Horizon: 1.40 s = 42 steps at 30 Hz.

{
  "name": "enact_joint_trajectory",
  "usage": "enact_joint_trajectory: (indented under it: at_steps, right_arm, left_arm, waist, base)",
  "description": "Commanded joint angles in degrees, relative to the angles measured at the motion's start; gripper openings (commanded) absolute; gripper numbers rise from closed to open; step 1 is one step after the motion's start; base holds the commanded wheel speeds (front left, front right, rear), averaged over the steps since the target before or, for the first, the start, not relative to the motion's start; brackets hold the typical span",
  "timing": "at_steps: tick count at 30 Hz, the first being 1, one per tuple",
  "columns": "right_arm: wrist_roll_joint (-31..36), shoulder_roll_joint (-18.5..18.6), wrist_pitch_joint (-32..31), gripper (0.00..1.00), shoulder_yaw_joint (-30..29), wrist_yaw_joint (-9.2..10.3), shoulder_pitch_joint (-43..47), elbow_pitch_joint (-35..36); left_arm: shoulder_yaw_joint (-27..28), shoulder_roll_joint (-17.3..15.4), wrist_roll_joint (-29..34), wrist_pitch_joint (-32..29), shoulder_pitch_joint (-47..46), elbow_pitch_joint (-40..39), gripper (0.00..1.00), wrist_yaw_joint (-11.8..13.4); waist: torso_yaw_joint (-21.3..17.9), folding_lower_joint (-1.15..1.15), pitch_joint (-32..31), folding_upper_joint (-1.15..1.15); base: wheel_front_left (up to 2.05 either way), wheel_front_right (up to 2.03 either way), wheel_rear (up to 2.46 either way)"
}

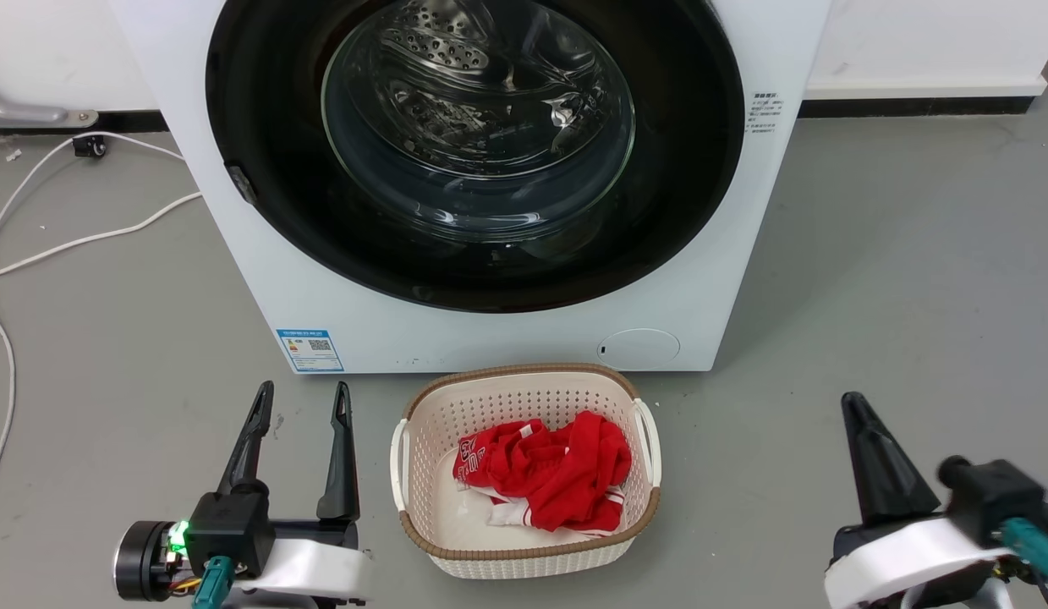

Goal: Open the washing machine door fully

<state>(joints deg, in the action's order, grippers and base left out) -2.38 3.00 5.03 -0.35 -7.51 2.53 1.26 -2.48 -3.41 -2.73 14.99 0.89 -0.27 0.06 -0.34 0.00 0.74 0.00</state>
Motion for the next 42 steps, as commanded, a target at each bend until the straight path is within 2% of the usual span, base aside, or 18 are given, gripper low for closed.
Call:
enact_joint_trajectory:
  at_steps: [1, 9, 12, 17, 19, 23, 30, 36, 42]
  right_arm:
    - [-3.7, -0.2, 0.7, 0.00, -0.5, 0.04, -0.6, -0.4]
    - [-36.8, -0.2, 2.2, 0.00, -2.2, 0.03, -4.6, -4.6]
    - [-51.0, -0.2, 2.5, 0.00, -3.1, 0.03, -7.2, -6.6]
    - [-78.6, -0.2, 1.5, 0.00, -6.5, 0.02, -13.8, -11.0]
    - [-85.4, -0.2, 0.7, 0.00, -8.5, 0.02, -16.9, -13.4]
    - [-90.9, 2.4, -2.1, 0.00, -10.9, 0.02, -24.1, -18.6]
    - [-97.5, 7.8, -7.6, 0.00, -10.5, 0.02, -38.0, -31.4]
    - [-97.5, 13.6, -12.2, 0.00, -6.0, 0.03, -50.9, -42.4]
    - [-95.8, 16.0, -17.4, 0.00, -0.6, 0.02, -63.1, -50.7]
  left_arm:
    - [0.2, 0.1, 0.2, 0.3, 0.0, 0.0, 1.00, -0.1]
    - [0.5, 0.2, 0.4, 0.3, -0.9, 0.0, 1.00, 0.0]
    - [0.4, 0.3, 0.2, 0.3, -1.3, 0.0, 1.00, 0.1]
    - [0.2, 0.4, 0.1, 0.2, -2.2, -0.4, 1.00, 0.5]
    - [0.1, 0.4, 0.1, 0.2, -2.6, -0.6, 1.00, 0.7]
    - [0.1, 0.4, -0.2, 0.2, -3.5, -0.9, 1.00, 0.8]
    - [-0.1, 0.5, 0.2, 0.2, -5.2, -1.4, 1.00, 0.9]
    - [-0.3, 0.5, 0.4, 0.2, -6.7, -2.3, 1.00, 1.3]
    - [-0.7, 0.5, 0.6, 0.2, -8.6, -3.1, 1.00, 1.4]
  waist:
    - [0.0, 0.00, 0.1, 0.00]
    - [-0.3, 0.00, 0.6, 0.00]
    - [-0.3, 0.00, 1.0, 0.00]
    - [-0.4, 0.00, 2.2, 0.00]
    - [-0.5, 0.00, 2.9, 0.00]
    - [-0.5, 0.00, 4.5, 0.00]
    - [-0.1, 0.00, 7.7, 0.00]
    - [0.3, 0.00, 11.1, 0.00]
    - [0.7, 0.00, 14.2, 0.00]
  base:
    - [0.00, 0.00, 0.00]
    - [0.00, 0.00, 0.00]
    - [0.00, 0.00, 0.00]
    - [0.00, 0.00, 0.00]
    - [0.00, 0.00, 0.00]
    - [0.00, 0.00, 0.00]
    - [0.00, 0.00, 0.00]
    - [0.00, 0.00, 0.00]
    - [0.00, 0.00, 0.00]
